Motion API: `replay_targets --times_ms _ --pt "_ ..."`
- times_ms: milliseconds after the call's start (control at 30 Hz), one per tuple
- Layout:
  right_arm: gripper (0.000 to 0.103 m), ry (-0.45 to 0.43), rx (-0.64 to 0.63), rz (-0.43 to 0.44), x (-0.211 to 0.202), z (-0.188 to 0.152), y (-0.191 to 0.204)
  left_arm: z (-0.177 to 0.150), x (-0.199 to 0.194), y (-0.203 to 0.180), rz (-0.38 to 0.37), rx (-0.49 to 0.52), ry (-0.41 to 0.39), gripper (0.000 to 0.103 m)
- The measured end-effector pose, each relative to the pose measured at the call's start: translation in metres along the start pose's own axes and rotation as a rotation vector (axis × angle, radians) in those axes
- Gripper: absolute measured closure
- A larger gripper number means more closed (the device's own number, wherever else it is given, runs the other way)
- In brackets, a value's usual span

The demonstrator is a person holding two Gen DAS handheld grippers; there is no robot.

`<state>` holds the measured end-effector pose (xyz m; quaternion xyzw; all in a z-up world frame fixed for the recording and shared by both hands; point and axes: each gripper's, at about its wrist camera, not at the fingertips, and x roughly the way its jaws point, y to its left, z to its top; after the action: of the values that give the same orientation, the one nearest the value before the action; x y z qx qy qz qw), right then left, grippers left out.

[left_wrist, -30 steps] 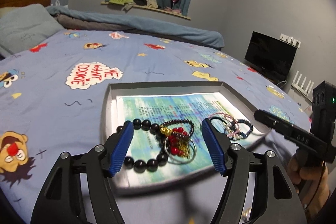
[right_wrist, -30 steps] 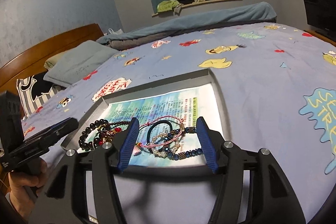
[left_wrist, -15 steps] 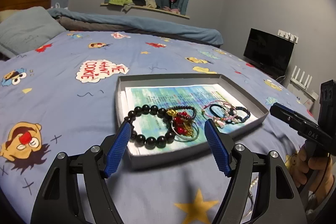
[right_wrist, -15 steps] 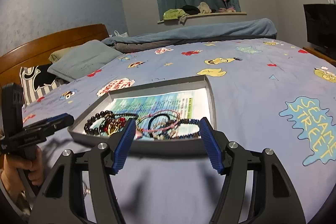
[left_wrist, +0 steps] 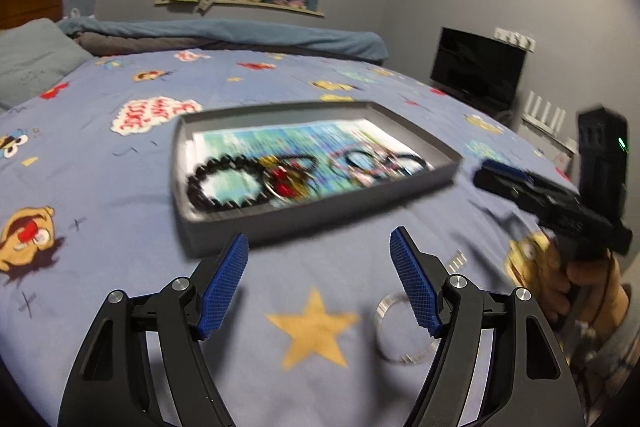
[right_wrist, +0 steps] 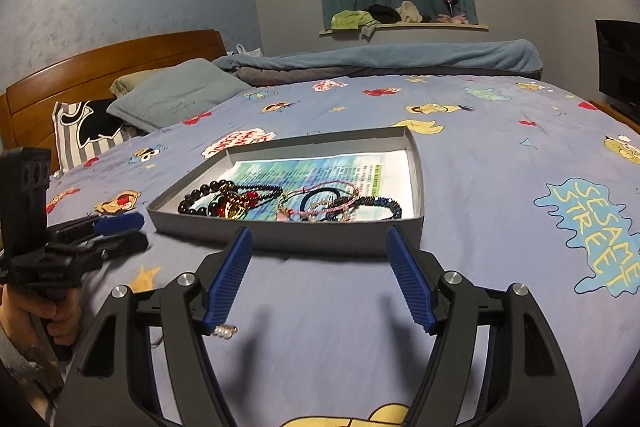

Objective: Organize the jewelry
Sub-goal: 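Move both open grippers back to the remaining silver hoop and pearl strand, then close the left gripper on the silver hoop while the right grasps the pearl strand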

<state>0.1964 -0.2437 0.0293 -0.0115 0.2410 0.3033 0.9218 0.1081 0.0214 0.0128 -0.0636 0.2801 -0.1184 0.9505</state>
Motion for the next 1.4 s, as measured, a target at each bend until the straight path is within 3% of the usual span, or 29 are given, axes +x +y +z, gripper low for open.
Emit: replay_targets --times_ms 467,567,600,633,900,1400 --pt "0.034 0.032 0.0 0.038 -0.005 -0.007 0.003 -0.037 0.004 -0.049 -0.059 0.156 0.112 0.028" --pt "0.034 0.052 -0.016 0.054 -0.005 -0.011 0.009 -0.039 0.01 -0.051 -0.046 0.175 0.142 0.045" --pt "0.034 0.057 -0.024 0.058 -0.005 -0.012 0.011 -0.039 0.011 -0.05 -0.048 0.177 0.145 0.056" --pt "0.034 0.063 -0.036 0.062 -0.005 -0.014 0.014 -0.039 0.011 -0.05 -0.047 0.178 0.146 0.056" --pt "0.034 0.112 -0.12 0.109 0.001 -0.021 0.034 -0.035 0.002 -0.041 -0.035 0.165 0.113 0.056" --pt "0.034 0.218 -0.285 0.163 0.016 -0.034 0.069 -0.023 -0.017 -0.003 0.027 0.034 0.059 0.056"
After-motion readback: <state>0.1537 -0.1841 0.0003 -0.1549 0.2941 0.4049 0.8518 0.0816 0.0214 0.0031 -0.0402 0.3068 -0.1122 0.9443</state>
